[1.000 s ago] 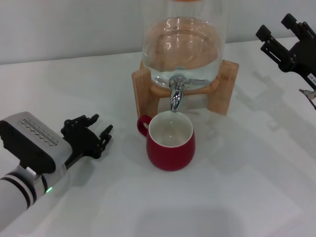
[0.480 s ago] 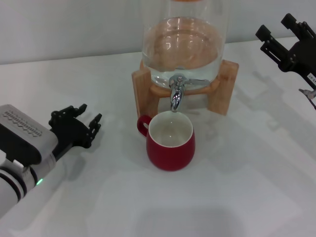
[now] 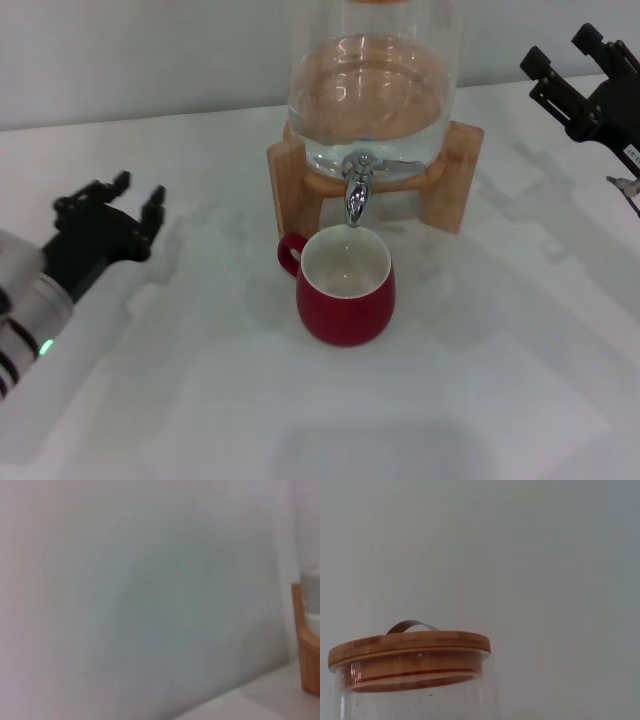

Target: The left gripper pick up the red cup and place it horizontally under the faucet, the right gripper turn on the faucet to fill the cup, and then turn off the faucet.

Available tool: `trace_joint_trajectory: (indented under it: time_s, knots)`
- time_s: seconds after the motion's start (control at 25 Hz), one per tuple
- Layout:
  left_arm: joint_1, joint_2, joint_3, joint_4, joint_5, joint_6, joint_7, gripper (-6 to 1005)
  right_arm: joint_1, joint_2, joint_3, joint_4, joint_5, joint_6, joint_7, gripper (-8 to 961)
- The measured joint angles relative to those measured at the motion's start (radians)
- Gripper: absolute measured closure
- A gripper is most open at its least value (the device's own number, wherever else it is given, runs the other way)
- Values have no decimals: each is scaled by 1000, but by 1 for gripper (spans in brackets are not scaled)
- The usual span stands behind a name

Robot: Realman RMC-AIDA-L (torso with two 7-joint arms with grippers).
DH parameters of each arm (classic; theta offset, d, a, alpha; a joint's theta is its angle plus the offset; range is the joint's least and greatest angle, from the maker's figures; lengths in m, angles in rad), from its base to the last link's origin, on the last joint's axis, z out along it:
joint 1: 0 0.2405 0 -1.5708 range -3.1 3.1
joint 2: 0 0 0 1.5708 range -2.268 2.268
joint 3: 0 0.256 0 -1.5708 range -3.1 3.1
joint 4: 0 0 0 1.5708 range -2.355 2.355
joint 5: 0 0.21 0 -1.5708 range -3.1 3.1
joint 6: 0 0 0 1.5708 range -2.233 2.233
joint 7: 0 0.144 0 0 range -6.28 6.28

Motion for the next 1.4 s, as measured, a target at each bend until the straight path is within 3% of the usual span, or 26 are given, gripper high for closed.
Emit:
trace_joint_trajectory:
  time_s: [0.32,0.84,1.24,1.4]
  knots:
    - [17,-1,-24,40,-83,-91,0,570,0,-1,-2,-1,0,-6,1,127]
    - [166,-2,-137,29,-142,-167,1,558,-11,0,-33,-2,-1,-41,2,127]
    - [189,-1,-199,48,-133,-217,2,545,-14,5,-54,4,-1,-45,2,127]
    - [198,-3,-260,102,-133,-317,2,545,-13,5,-69,4,-1,-45,12,127]
